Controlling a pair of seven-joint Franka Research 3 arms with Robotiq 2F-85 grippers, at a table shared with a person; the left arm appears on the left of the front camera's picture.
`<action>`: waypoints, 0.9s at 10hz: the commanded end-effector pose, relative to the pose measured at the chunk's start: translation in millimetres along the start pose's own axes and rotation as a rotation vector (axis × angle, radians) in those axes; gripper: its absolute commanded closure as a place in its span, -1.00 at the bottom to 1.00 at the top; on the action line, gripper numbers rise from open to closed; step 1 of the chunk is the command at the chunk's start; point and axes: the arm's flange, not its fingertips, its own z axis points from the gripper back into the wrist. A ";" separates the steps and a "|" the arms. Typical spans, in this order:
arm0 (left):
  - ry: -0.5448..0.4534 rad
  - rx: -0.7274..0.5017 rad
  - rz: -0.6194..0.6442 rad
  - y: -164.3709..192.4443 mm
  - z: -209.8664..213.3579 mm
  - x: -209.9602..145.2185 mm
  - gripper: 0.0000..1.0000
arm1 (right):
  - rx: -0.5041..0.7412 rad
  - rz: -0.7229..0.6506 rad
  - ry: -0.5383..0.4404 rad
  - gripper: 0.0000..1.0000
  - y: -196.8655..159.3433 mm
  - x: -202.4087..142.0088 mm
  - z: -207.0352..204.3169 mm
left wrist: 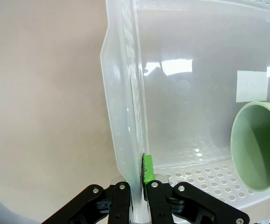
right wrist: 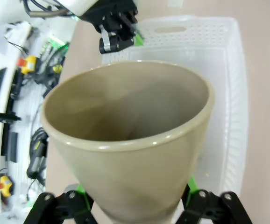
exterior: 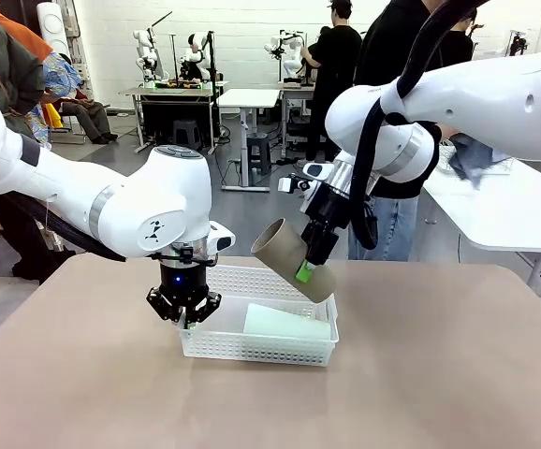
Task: Clean and organize the cups into the basket.
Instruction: Pick up the Reusable plastic cup from the right side of the table and stack it inside the Organizing basket in the center of the table.
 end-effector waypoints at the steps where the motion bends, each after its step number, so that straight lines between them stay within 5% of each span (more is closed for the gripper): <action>1: -0.011 0.013 -0.012 0.5 0.7 -1.0 1.00 | 0.003 0.035 -0.044 -0.68 6.2 -6.4 -10.4; 9: -0.011 0.013 -0.012 0.5 0.7 -1.0 1.00 | -0.106 0.059 0.065 -0.68 -15.7 -10.2 -43.7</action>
